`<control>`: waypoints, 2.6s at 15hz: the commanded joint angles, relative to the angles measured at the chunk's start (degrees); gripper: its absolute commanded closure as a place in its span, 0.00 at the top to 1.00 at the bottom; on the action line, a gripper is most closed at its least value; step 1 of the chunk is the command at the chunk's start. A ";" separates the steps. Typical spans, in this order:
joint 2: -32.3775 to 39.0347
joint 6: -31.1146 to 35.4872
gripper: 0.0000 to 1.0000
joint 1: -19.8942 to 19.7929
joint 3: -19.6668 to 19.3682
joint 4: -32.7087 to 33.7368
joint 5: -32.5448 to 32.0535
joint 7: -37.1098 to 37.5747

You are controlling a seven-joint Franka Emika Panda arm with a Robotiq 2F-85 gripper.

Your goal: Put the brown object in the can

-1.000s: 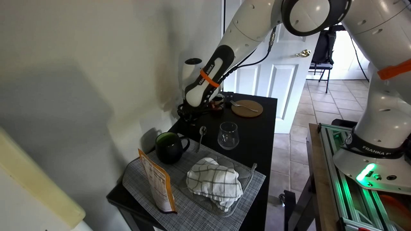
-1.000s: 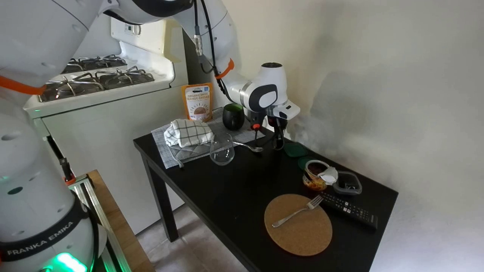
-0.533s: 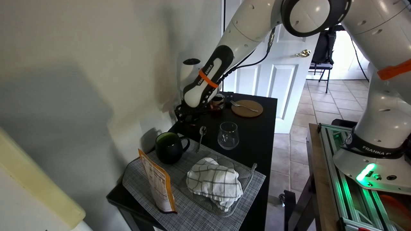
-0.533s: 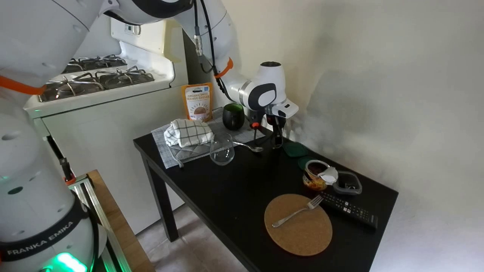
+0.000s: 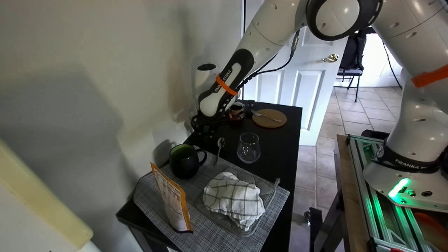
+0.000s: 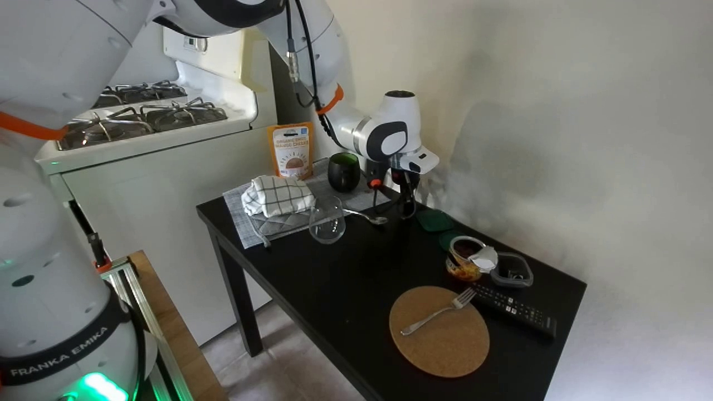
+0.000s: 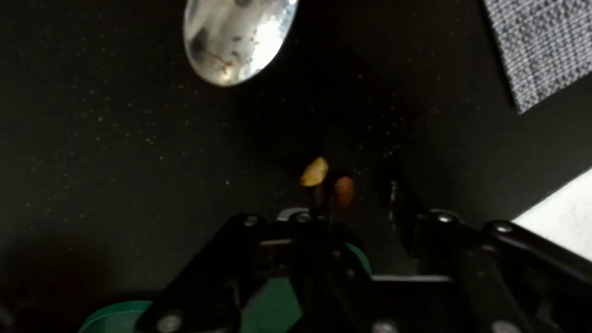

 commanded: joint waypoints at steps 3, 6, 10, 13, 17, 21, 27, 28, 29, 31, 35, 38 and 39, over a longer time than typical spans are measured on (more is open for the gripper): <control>0.86 -3.41 0.00 0.04 0.26 1.35 -1.72 1.97; -0.26 -3.26 0.03 -0.67 1.36 0.37 -1.53 0.45; -4.79 -1.27 0.03 -1.41 2.04 -5.11 -1.50 -2.02; -10.27 1.77 0.03 -0.81 0.67 -12.99 -1.87 -2.17; -18.09 11.70 0.03 3.61 -7.21 -25.01 -4.33 5.04; -23.44 18.60 0.03 10.48 -21.14 -32.76 -8.39 12.34; -20.43 19.17 0.03 21.68 -39.98 -32.29 -5.99 15.31; -20.13 19.62 0.03 21.28 -39.79 -31.80 -5.27 14.16; -20.04 19.29 0.03 21.32 -39.90 -31.38 -4.82 13.55; -19.42 18.48 0.03 19.83 -37.83 -30.19 -4.04 12.30; -18.01 17.61 0.03 18.27 -35.48 -28.80 -2.61 11.90; -16.92 17.45 0.03 16.66 -33.86 -28.01 -1.02 11.36; -16.38 17.79 0.03 15.98 -33.24 -27.66 -0.61 11.16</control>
